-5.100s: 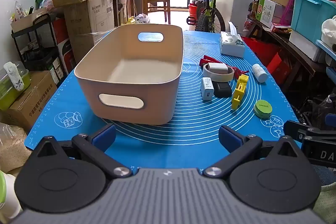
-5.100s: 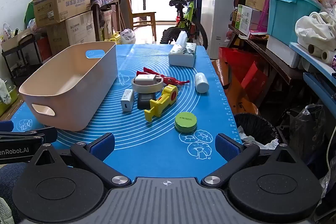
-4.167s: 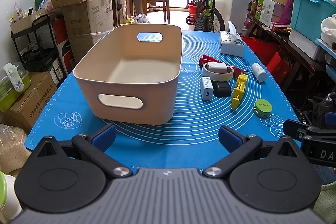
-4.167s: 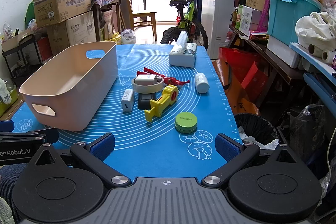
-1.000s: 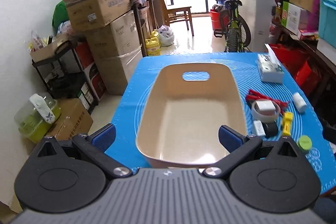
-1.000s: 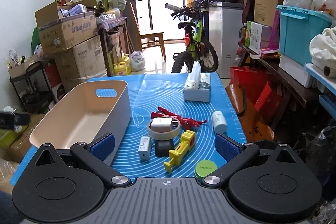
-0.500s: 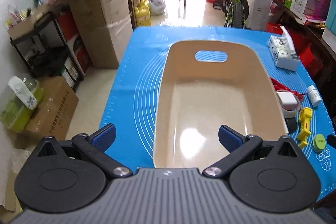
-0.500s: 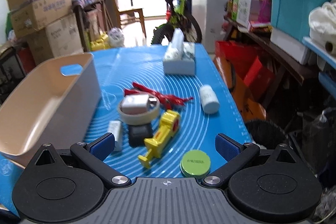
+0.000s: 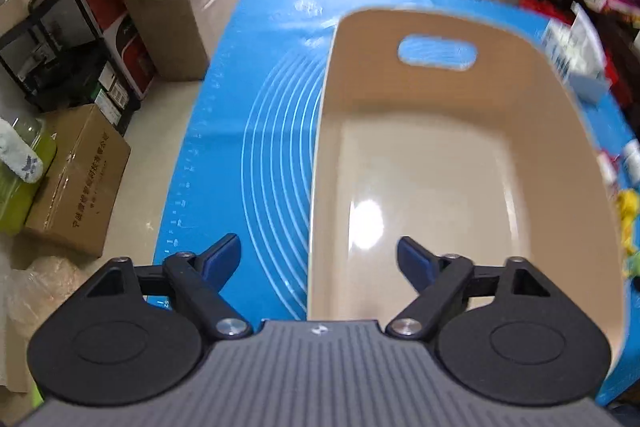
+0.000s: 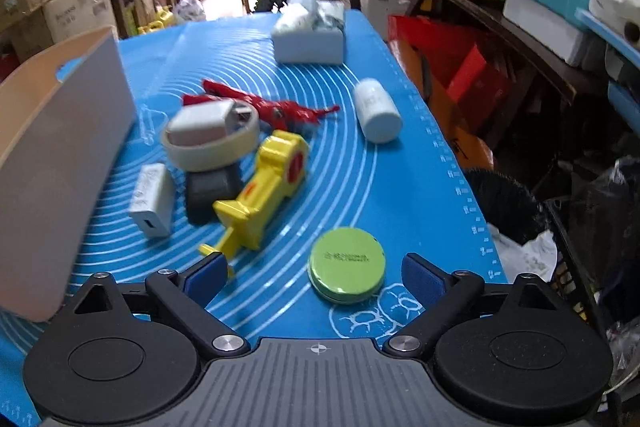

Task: Organize rigid objects
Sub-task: 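Grasp the beige bin rim with the left tool while the right tool grasps the green tin, then carry the green tin into the beige bin and open the right tool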

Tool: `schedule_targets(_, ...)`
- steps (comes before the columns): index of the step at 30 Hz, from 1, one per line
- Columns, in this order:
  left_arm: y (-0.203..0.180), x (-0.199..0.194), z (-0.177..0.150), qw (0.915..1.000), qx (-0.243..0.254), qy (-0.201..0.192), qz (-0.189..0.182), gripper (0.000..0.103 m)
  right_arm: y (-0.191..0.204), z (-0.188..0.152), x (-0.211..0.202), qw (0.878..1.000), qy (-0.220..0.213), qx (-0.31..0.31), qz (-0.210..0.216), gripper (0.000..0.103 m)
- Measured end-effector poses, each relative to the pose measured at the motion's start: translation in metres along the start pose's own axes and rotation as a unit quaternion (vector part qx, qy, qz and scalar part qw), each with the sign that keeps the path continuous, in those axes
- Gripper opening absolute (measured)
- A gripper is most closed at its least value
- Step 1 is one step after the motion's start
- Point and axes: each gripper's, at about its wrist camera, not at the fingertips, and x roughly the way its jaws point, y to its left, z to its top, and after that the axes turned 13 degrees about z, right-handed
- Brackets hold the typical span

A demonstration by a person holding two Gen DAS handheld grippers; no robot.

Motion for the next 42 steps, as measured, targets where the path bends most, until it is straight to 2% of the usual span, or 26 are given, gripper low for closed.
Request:
schedule_targets(1,0.001,0.005,0.000,1.0000,0.002,0.006,0.001,0.071,-0.005,0.000,0.003,1.000,0.003,0.017,0.000,0.092)
schedule_targets(3,0.002,0.012,-0.003,0.9998,0.004,0.019,-0.006,0.065,-0.011,0.000,0.007,0.999,0.005,0.042,0.001,0.091)
schedule_targets(4,0.003,0.014,-0.004,0.9997,0.007,0.022,-0.008,0.057,-0.014,0.000,0.009,0.999,0.006,0.052,0.001,0.090)
schedule_targets(5,0.002,0.015,-0.004,0.9997,0.009,0.024,-0.006,0.047,-0.016,0.000,0.010,0.998,0.007,0.055,0.000,0.089)
schedule_targets(8,0.006,0.016,-0.003,0.9995,0.003,0.029,-0.008,0.027,-0.015,0.000,0.014,0.999,0.011,0.049,-0.010,0.087)
schedule_targets(10,0.010,0.014,-0.001,0.9994,-0.009,0.030,-0.018,0.021,-0.013,0.001,0.017,0.999,0.013,0.045,-0.014,0.085)
schedule_targets(16,0.012,0.018,0.006,0.9987,-0.016,0.038,-0.030,0.021,-0.009,0.006,0.025,0.999,0.018,0.046,-0.023,0.078)
schedule_targets(21,0.013,0.028,0.005,0.9979,-0.014,0.049,-0.040,0.019,-0.006,0.008,0.029,0.998,0.017,0.043,-0.035,0.077)
schedule_targets(23,0.013,0.028,0.005,0.9972,-0.016,0.049,-0.054,0.008,-0.005,0.008,0.030,0.998,0.016,0.040,-0.040,0.076)
schedule_targets(26,0.011,0.028,0.005,0.9973,-0.010,0.047,-0.056,0.003,-0.005,0.008,0.030,0.998,0.015,0.038,-0.044,0.074)
schedule_targets(32,0.011,0.029,0.005,0.9972,-0.008,0.050,-0.056,0.003,-0.006,0.008,0.031,0.998,0.010,0.033,-0.044,0.073)
schedule_targets(37,0.008,0.028,0.005,0.9973,-0.010,0.051,-0.052,0.003,-0.009,0.008,0.027,0.999,0.001,0.032,-0.040,0.055)
schedule_targets(42,0.009,0.029,0.006,0.9971,-0.010,0.054,-0.052,0.003,-0.009,0.009,0.024,0.998,-0.009,0.026,-0.049,0.055)
